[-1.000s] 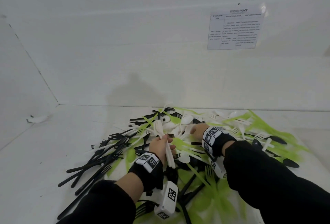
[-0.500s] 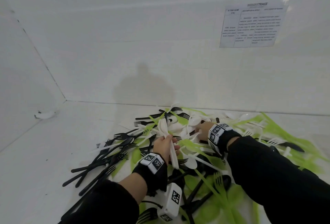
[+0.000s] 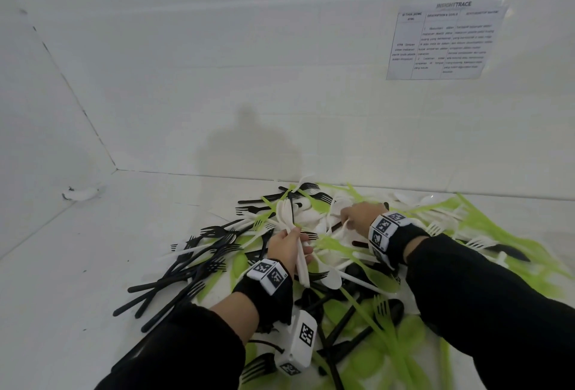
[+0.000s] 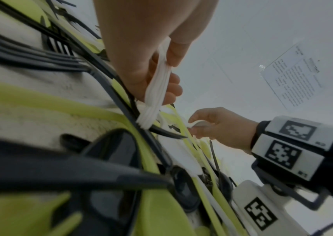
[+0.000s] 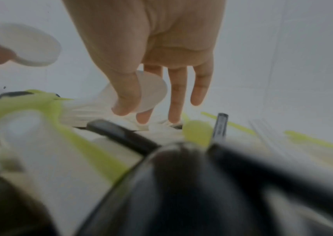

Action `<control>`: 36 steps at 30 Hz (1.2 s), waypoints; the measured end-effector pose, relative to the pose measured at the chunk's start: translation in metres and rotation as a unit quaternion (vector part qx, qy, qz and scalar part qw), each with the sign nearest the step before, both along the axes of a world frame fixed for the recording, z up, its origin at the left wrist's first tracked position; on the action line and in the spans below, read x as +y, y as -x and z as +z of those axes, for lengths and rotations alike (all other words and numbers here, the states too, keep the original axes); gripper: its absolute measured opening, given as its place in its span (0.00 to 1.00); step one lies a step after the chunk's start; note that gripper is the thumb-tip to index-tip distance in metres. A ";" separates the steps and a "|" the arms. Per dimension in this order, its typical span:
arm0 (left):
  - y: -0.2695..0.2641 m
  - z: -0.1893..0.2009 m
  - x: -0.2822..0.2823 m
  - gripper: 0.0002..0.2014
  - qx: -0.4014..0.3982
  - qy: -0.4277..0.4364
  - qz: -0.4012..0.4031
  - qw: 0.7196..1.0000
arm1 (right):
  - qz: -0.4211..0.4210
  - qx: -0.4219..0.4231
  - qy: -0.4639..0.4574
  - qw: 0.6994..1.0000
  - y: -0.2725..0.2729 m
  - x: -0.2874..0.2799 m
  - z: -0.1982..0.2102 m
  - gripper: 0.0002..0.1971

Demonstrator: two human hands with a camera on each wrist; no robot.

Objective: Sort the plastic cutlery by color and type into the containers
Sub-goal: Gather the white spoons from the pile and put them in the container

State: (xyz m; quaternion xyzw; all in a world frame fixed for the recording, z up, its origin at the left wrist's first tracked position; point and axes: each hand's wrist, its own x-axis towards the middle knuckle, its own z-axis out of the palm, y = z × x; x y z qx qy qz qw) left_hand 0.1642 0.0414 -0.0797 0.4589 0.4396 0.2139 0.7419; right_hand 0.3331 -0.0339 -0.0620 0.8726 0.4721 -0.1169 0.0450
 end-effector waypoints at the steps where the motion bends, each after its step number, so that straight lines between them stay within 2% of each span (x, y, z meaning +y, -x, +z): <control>1: 0.000 0.000 0.001 0.15 -0.002 0.002 0.002 1.000 | -0.005 0.021 -0.017 1.000 -0.004 -0.002 0.001 0.15; 4: 0.002 -0.001 0.003 0.15 0.001 0.002 0.009 1.000 | -0.019 0.072 -0.055 0.996 -0.014 -0.009 0.008 0.16; 7: 0.002 -0.002 0.002 0.14 0.002 -0.004 0.012 1.000 | -0.091 0.137 -0.150 0.975 -0.024 -0.016 0.018 0.08; 10: 0.000 0.002 -0.001 0.13 0.002 -0.006 0.011 1.000 | -0.134 0.208 -0.296 0.923 -0.029 -0.020 0.032 0.01; 13: -0.005 0.009 0.000 0.10 -0.009 -0.016 0.024 1.000 | -0.125 0.336 -0.388 0.849 -0.023 -0.014 0.046 0.05; 14: -0.006 0.011 0.000 0.09 -0.015 -0.017 0.026 0.999 | -0.113 0.362 -0.398 0.835 -0.019 -0.011 0.049 0.07; 15: -0.007 0.013 0.002 0.09 -0.021 -0.015 0.028 0.999 | -0.094 0.366 -0.395 0.838 -0.016 -0.008 0.053 0.09; 16: -0.007 0.014 0.003 0.09 -0.023 -0.010 0.029 0.999 | -0.073 0.347 -0.381 0.854 -0.012 -0.005 0.057 0.10; 19: -0.004 0.013 0.008 0.09 -0.012 -0.014 0.026 0.999 | -0.046 0.233 -0.350 0.906 -0.004 -0.001 0.070 0.05; 21: -0.001 0.013 0.011 0.08 -0.013 -0.021 0.020 0.999 | -0.053 0.188 -0.356 0.914 -0.003 -0.001 0.076 0.08; 24: 0.000 0.018 0.011 0.08 -0.037 -0.015 -0.020 0.999 | -0.022 0.250 -0.292 0.923 0.006 0.000 0.074 0.09; 26: 0.000 0.023 0.005 0.08 -0.064 -0.007 -0.068 0.996 | -0.028 0.290 -0.274 0.917 0.014 0.003 0.063 0.10; 29: -0.002 0.029 -0.007 0.09 -0.102 0.021 -0.142 0.984 | -0.038 0.288 -0.284 0.914 0.025 0.009 0.044 0.08; 31: -0.002 0.029 -0.013 0.11 -0.108 0.021 -0.158 0.981 | -0.060 0.290 -0.293 0.909 0.031 0.013 0.033 0.07; 32: -0.003 0.028 -0.015 0.11 -0.109 0.022 -0.160 0.981 | -0.075 0.311 -0.306 0.896 0.034 0.014 0.029 0.07; 35: -0.003 0.021 -0.016 0.10 -0.094 0.046 -0.163 0.981 | -0.103 0.427 -0.349 0.828 0.039 0.015 0.025 0.12; 36: -0.002 0.020 -0.016 0.10 -0.087 0.058 -0.169 0.980 | -0.104 0.442 -0.350 0.819 0.040 0.015 0.024 0.13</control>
